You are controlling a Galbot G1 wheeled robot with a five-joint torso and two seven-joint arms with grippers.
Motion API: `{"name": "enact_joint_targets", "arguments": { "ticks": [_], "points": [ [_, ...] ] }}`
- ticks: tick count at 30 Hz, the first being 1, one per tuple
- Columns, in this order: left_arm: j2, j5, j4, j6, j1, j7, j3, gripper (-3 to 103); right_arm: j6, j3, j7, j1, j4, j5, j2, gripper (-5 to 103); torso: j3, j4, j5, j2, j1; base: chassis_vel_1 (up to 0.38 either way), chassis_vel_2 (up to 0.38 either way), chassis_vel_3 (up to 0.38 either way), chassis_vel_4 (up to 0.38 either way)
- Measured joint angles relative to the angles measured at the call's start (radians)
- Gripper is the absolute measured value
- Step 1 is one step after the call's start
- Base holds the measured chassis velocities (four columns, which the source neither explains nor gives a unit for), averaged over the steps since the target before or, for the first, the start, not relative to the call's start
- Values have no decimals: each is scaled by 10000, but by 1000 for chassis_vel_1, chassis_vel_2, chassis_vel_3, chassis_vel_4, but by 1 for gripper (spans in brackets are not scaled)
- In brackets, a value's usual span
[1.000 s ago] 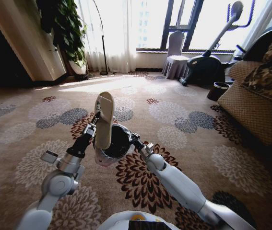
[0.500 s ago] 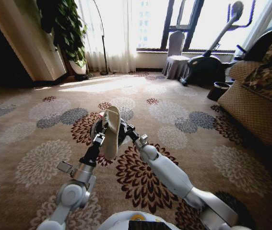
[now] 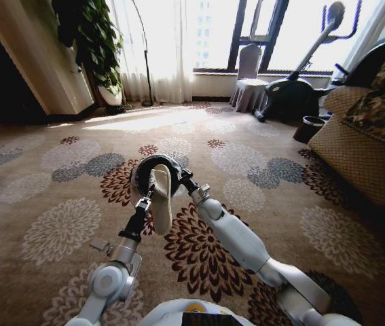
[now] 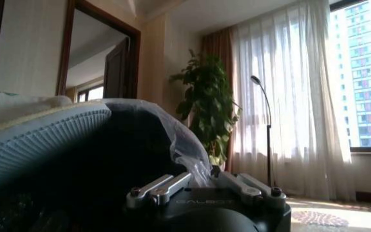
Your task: Pick up the trash from the ground and place it into the trash bin.
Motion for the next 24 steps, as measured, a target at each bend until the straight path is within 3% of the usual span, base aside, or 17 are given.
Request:
{"name": "enact_joint_targets", "arguments": {
  "ticks": [2,7,11,17,20,21,24],
  "points": [
    [-16,-285,106,1,-279,-293,-45,0,13,3,1,-86,82,-15,-93,0,0,-1,-1,0,0,0,0,0,0],
    [12,-1081,557,110,-1433,-1777,-68,0,34,-69,3,-462,478,-174,-373,0,0,-1,0,0,0,0,0,0,0],
    [-24,-1155,744,211,-1825,-2289,56,0,35,-198,-1,-580,649,-203,-418,0,1,3,1,0,-1,0,0,0,0],
    [-52,-838,900,489,-2000,-2493,306,-1,35,-337,0,-645,807,-272,-488,0,0,1,0,0,-1,0,0,0,0],
    [28,-330,744,664,-1812,-2417,506,15,0,-390,2,-647,820,-272,-592,0,0,2,0,0,-1,0,0,0,0],
    [28,-330,744,664,-1812,-2417,506,15,0,-390,2,-647,820,-272,-592,0,0,2,0,0,-1,0,0,0,0],
    [-123,142,778,471,-1926,-2999,581,31,-84,-415,7,-687,874,-266,-721,0,0,2,0,0,-1,0,0,0,0]
  ]
}}
